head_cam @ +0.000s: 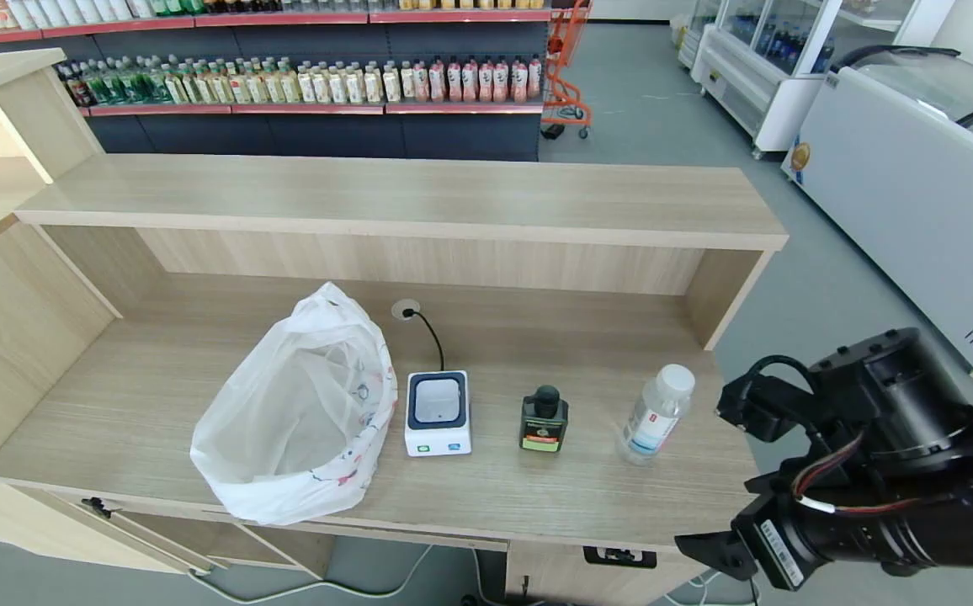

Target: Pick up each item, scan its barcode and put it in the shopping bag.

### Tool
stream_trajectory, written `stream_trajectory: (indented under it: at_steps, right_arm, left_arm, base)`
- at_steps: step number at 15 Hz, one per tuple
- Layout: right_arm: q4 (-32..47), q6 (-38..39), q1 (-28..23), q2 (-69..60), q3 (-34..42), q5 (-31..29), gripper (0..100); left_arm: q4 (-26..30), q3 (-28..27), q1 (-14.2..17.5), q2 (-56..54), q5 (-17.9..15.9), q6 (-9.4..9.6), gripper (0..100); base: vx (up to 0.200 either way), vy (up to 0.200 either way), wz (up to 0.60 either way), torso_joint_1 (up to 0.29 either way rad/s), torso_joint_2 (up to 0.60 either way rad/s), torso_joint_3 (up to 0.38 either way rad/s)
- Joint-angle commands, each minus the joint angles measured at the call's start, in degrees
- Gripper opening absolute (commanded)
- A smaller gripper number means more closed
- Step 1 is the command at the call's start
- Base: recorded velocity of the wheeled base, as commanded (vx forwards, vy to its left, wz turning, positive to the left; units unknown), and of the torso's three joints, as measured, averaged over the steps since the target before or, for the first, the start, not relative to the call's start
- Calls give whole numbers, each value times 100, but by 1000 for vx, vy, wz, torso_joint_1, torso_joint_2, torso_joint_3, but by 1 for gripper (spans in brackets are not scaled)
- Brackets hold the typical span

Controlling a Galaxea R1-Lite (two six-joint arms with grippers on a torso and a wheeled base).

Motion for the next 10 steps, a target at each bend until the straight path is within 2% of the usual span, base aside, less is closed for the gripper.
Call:
stream_trajectory:
  at_steps: [1,2,4,10]
  right_arm:
    - [-440,-17,79,710,-18,-92,100]
    - [-572,-17,79,816,-26,-136,100]
    - [-1398,-79,79,1387,-105,-171,100]
    - [-2734,-413,44,2530,-457,-171,100]
  left_arm:
    - [-1,0,0,6,0,0,100]
    - [-1,0,0,6,0,0,100]
    - [-1,0,0,6,0,0,100]
    - [-1,0,0,6,0,0,100]
  base:
    - [0,0,0,0,0,0]
    - [0,0,0,0,0,0]
    - [0,0,0,0,0,0]
    - [0,0,0,0,0,0]
